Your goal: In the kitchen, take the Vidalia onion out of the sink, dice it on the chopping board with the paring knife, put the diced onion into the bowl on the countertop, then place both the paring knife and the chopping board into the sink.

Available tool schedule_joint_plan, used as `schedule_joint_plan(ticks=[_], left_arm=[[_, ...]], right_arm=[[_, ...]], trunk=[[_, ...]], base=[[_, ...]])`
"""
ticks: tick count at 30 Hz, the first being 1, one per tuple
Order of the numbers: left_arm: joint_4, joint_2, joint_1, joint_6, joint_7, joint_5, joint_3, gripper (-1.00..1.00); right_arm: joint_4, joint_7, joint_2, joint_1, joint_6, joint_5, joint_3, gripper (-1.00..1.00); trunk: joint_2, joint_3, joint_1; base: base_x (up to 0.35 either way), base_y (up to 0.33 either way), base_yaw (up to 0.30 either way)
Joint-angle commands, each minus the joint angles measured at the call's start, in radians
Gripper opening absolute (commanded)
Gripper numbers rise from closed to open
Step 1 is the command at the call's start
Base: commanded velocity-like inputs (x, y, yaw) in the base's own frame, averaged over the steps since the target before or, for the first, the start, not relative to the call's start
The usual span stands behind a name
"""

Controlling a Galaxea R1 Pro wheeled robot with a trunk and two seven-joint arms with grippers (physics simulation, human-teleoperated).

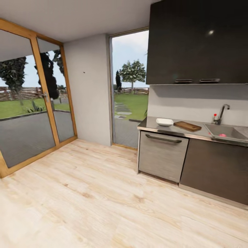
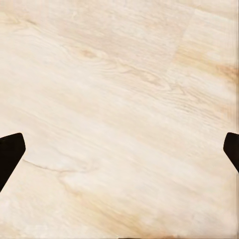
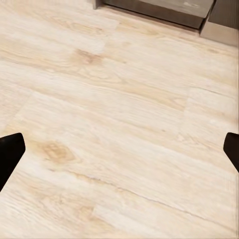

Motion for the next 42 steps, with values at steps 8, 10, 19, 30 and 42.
schedule_joint_plan(ticks=[8,10,19,30,42], left_arm=[[-0.001,-0.002,0.000,-0.001,0.000,0.001,0.001,1.00],[-0.001,-0.002,0.000,-0.001,0.000,0.001,0.001,1.00],[0.001,-0.002,0.000,-0.001,0.000,0.001,-0.001,1.00],[0.001,-0.001,0.000,-0.001,0.000,0.000,-0.001,1.00],[-0.001,-0.002,0.000,0.000,0.000,-0.001,0.000,1.00]], right_arm=[[0.001,-0.003,0.000,-0.001,-0.003,0.001,0.000,1.00],[0.001,-0.003,0.000,-0.001,-0.003,0.001,0.000,1.00],[0.001,-0.003,0.000,-0.001,-0.003,0.001,0.001,1.00],[0.002,-0.003,0.000,-0.001,-0.003,0.001,0.001,1.00],[0.001,-0.003,0.001,-0.001,-0.003,0.001,0.002,1.00]], trunk=[[0.000,0.009,0.000],[0.000,0.011,0.000],[0.000,0.022,0.000],[0.000,0.034,0.000],[0.000,0.047,0.000]], base=[[0.000,0.000,-0.198],[0.000,0.000,-0.198],[0.000,0.000,-0.198],[0.000,0.000,-0.199],[0.093,0.021,-0.179]])
